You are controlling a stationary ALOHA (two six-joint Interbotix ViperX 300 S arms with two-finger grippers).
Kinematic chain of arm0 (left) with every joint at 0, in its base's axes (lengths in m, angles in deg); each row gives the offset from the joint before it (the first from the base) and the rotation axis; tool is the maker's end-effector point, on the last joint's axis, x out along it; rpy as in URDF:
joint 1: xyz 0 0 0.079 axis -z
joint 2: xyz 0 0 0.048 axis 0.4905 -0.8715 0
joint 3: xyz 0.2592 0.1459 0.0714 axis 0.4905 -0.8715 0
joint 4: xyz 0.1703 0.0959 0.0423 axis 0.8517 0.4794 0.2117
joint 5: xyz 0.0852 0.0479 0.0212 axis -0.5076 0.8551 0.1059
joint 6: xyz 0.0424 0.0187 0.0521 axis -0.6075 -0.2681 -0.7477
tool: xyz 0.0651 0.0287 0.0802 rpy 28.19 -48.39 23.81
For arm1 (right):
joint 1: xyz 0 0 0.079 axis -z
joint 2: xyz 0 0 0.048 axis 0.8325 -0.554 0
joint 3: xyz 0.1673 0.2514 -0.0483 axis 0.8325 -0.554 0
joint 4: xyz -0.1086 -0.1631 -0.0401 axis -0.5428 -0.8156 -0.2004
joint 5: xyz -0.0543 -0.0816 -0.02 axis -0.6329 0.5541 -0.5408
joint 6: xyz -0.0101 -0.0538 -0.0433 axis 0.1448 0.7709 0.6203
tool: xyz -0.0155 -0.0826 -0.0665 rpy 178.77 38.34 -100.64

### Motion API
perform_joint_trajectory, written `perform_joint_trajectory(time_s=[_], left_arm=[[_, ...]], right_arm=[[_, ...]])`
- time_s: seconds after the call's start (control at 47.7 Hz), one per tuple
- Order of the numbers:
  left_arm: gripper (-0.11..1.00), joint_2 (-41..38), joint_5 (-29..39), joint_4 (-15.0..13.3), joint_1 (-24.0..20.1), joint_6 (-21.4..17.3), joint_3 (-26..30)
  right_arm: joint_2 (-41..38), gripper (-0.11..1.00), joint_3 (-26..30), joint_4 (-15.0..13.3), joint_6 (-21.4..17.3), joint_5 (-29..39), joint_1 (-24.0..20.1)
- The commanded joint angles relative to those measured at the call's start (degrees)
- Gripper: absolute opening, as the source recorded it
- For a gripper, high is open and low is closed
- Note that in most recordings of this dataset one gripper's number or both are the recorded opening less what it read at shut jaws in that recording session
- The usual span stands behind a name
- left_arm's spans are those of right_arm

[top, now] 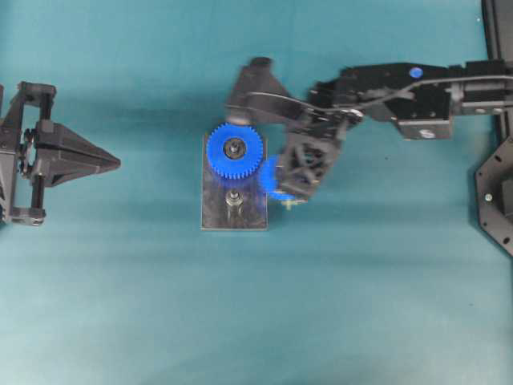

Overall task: Fit the small gear onto the shaft.
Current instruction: 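Lift the small gear and carry it left over the empty shaft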

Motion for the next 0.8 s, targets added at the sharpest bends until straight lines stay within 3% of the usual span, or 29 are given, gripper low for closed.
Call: perform_joint_trajectory(time_s=[0.0, 0.252, 0.776], left_arm=[[0.0, 0.0, -0.53, 0.18, -0.09, 0.09, 0.97], [0.0, 0.0, -0.53, 0.09, -0.09, 0.18, 0.7], [0.0, 1.23, -0.53, 0.18, -0.09, 2.37, 0.09]], right_arm=[[-1.32, 0.36, 5.54, 0.09, -0.62, 1.23, -0.88], [-8.61, 0.36, 15.21, 0.18, 0.0, 8.26, -2.55], [-13.27, 0.36, 18.37, -0.18, -0.26, 8.79, -2.81]])
